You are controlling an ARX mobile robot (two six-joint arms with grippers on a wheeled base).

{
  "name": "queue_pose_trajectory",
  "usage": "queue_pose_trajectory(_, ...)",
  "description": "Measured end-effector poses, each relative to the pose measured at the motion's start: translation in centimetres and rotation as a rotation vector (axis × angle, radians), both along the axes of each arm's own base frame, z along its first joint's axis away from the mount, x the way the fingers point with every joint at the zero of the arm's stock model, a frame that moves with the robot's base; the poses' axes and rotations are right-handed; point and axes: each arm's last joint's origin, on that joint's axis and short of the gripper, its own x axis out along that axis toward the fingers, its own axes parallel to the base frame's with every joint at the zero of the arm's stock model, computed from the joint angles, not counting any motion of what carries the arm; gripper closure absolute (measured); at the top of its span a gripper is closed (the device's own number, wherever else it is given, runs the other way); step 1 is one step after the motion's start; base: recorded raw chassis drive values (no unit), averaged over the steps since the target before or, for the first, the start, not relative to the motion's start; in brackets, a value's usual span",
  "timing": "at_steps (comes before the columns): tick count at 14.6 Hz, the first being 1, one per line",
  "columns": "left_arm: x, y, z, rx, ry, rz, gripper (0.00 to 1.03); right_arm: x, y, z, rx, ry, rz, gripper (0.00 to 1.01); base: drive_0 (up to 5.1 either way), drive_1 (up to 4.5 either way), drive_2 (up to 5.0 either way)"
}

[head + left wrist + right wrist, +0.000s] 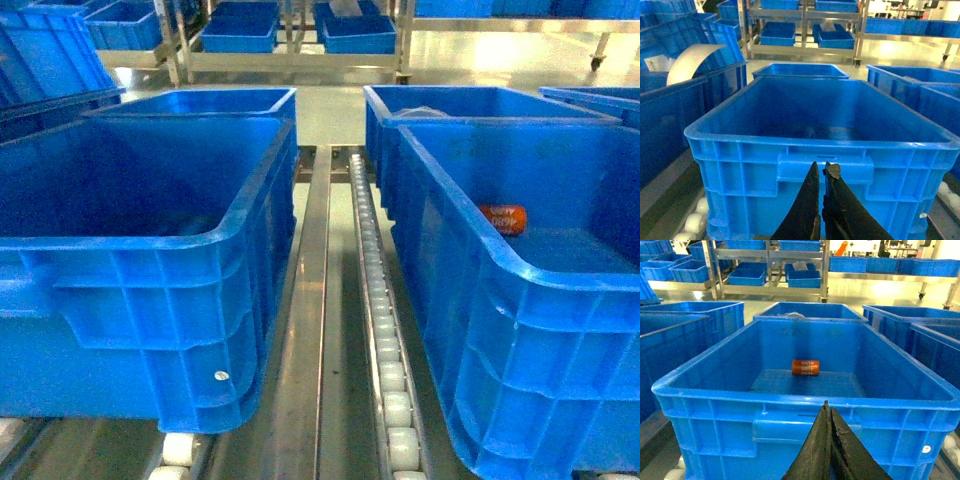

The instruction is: Sort blue parts and orange caps into right shelf containers

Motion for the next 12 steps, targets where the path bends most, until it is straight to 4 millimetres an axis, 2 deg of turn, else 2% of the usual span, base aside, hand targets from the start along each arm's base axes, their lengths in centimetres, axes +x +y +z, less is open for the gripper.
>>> queue_pose_trajectory(2, 0.0, 0.0, -0.04, 0.0, 0.004, 0.0, 1.01, 0.0, 0.0, -0.02, 0.0, 0.002, 0.0, 0.98, 0.0, 0.0, 0.0)
queue_pose_trajectory(4, 0.0, 0.0, -0.03, -0.001, 0.003, 0.0, 1.0, 0.0, 0.0, 0.01, 0.0, -0.002, 0.0, 0.91, 0.0, 0.0, 0.0)
queue_pose_trajectory(5, 0.0, 0.0, -0.03, 0.0, 0.003, 0.0, 0.96, 0.0, 0.0, 0.01, 0.0, -0.002, 0.0, 0.89, 0.0, 0.0, 0.0)
queue_pose_trajectory(6, 0.0, 0.0, -0.03, 0.0, 0.003, 0.0, 0.92, 0.0, 0.0, 0.01, 0.0, -0.001, 0.0, 0.81, 0.0, 0.0, 0.0)
queue_pose_trajectory(8, 0.0, 0.0, -0.03, 0.0, 0.003, 0.0, 0.62, 0.0, 0.0, 0.01, 0.0, -0.001, 0.0, 0.52, 0.0, 0.0, 0.0)
queue_pose_trajectory(9, 0.0, 0.0, -0.03, 0.002, 0.003, 0.0, 0.05, 0.0, 0.0, 0.01, 0.0, -0.001, 0.0, 0.03, 0.0, 0.0, 0.0)
queue_pose_trajectory(12, 0.0, 0.0, -0.03, 0.002, 0.003, 0.0, 0.05, 0.0, 0.0, 0.01, 0.0, -0.001, 0.0, 0.03, 0.0, 0.0, 0.0)
